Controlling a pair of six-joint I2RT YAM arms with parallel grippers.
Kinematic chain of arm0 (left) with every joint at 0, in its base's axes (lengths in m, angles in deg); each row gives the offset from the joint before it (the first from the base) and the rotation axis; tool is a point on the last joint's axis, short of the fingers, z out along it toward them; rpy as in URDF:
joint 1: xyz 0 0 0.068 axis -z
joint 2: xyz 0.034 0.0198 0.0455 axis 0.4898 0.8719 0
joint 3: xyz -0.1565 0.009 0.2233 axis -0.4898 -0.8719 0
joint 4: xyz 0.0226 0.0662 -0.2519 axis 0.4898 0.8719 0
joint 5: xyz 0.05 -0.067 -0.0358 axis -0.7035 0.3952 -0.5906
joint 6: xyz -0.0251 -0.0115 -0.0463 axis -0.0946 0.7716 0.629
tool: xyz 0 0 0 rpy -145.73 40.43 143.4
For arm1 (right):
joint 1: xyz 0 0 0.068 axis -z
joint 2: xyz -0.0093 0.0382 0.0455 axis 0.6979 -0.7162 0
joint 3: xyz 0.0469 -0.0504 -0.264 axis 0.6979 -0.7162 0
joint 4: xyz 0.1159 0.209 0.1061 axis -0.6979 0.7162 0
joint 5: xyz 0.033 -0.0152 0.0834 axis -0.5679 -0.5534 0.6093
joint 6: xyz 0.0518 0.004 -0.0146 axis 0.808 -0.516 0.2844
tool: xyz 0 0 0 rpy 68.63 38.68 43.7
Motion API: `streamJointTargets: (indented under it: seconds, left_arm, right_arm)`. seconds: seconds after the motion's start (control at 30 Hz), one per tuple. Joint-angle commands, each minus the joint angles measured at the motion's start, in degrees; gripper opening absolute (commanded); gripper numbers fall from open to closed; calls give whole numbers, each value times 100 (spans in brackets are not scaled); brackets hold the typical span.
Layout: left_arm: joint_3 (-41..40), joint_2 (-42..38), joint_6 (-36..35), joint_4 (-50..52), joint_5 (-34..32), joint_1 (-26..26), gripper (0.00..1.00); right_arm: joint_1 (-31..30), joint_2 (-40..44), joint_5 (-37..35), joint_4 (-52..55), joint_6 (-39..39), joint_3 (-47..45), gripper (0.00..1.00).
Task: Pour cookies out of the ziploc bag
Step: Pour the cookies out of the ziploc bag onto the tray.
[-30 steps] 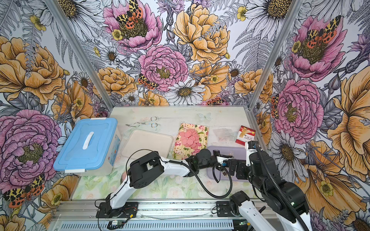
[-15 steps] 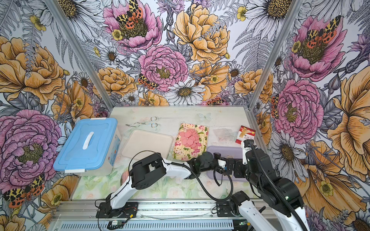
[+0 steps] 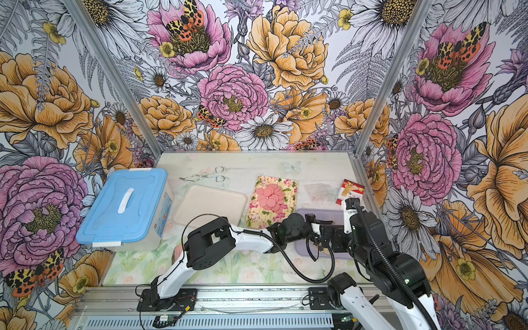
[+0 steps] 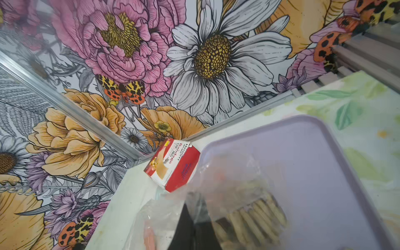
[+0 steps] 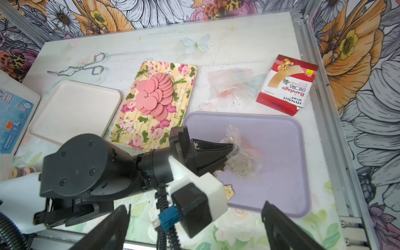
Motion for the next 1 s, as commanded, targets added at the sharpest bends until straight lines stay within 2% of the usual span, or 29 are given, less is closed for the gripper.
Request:
streamJointTargets:
  seconds: [0.0,0.03,0.07,0.1,0.13,0.17,0.2,0.23,0.27,0.3,0.33,0.37,0.4,0.43,0.47,0.5,0.53,0.57,0.6,0.63,0.67,0.73,0.77,0.8,0.83,0.9,0.93,0.97]
  left_arm:
    - [-1200,-580,58,-1918,99,157,0]
    - [-1059,-660,260,-1537,263,50,0]
    - [362,-167,284,702,161,-224,0]
    - [1070,281,295,1416,-82,-352,0]
    - [-39,-116,337,56,39,-202,0]
    - [-1289,-685,594,-1799,407,-54,0]
    - [-1257,-764,670,-1646,385,-89,0]
    - [-494,-419,653,-432,221,-273,0]
    - [-118,-225,833,-104,208,-400,0]
    - [-980,-585,1032,-1356,583,-367,0]
    - [-1479,-810,1093,-2138,548,-306,0]
    - [-1093,-693,902,-1438,378,-338,0]
    - [-246,-354,866,-110,310,-473,0]
    - [-268,-321,947,-211,298,-487,0]
    - [-1037,-636,1060,-1409,497,-382,0]
    - [-1438,-765,1081,-2081,505,-322,0]
    - [-904,-591,932,-1121,409,-358,0]
    - [122,-189,808,487,260,-464,0]
    - [-28,-237,721,303,148,-401,0]
    - [-941,-633,652,-955,252,-239,0]
    - [-1418,-843,619,-1624,276,-119,0]
    - [353,-97,367,1050,-71,-382,0]
    - [71,-128,220,539,-272,-290,0]
    - [-1095,-634,199,-1077,-94,-83,0]
    - [-1487,-843,259,-1485,63,-56,0]
    - [85,-171,45,839,-375,-316,0]
    - [-320,-326,-200,234,-513,-191,0]
    - [-1445,-847,-198,-1347,-276,71,0]
  right_arm:
    - [-20,-6,-11,-221,-66,-72,99]
    - [-20,16,-87,-242,-50,-120,99]
    - [-20,-10,-93,-276,-19,-123,99]
    - [-20,-44,-31,-327,-6,-115,99]
    - [-20,-46,-44,-342,-5,-124,99]
    - [-11,-1,-151,-381,24,-185,99]
    - [2,12,-130,-430,44,-221,99]
    - [7,-24,-44,-494,22,-213,99]
    - [11,-68,-56,-555,38,-221,99]
    - [16,-97,-59,-561,64,-219,99]
    - [16,-96,-26,-612,66,-265,99]
    - [23,-88,18,-676,66,-320,99]
    - [24,-112,48,-710,65,-332,99]
    - [24,-128,63,-720,65,-348,99]
    - [24,-114,74,-727,75,-370,99]
    - [29,-64,72,-783,75,-423,99]
    - [33,-58,89,-813,75,-449,99]
    - [33,-93,115,-818,66,-427,99]
    - [33,-122,132,-820,66,-414,99]
    - [33,-105,134,-822,66,-441,99]
    - [42,-76,139,-839,67,-473,99]
    - [42,-101,188,-870,57,-484,99]
    - [42,-103,188,-873,57,-479,99]
    - [50,-58,185,-875,60,-513,99]
    - [51,-13,195,-916,66,-558,99]
    - [59,-41,232,-982,57,-579,99]
    - [60,-70,230,-974,63,-573,99]
    - [68,-66,231,-988,66,-599,99]
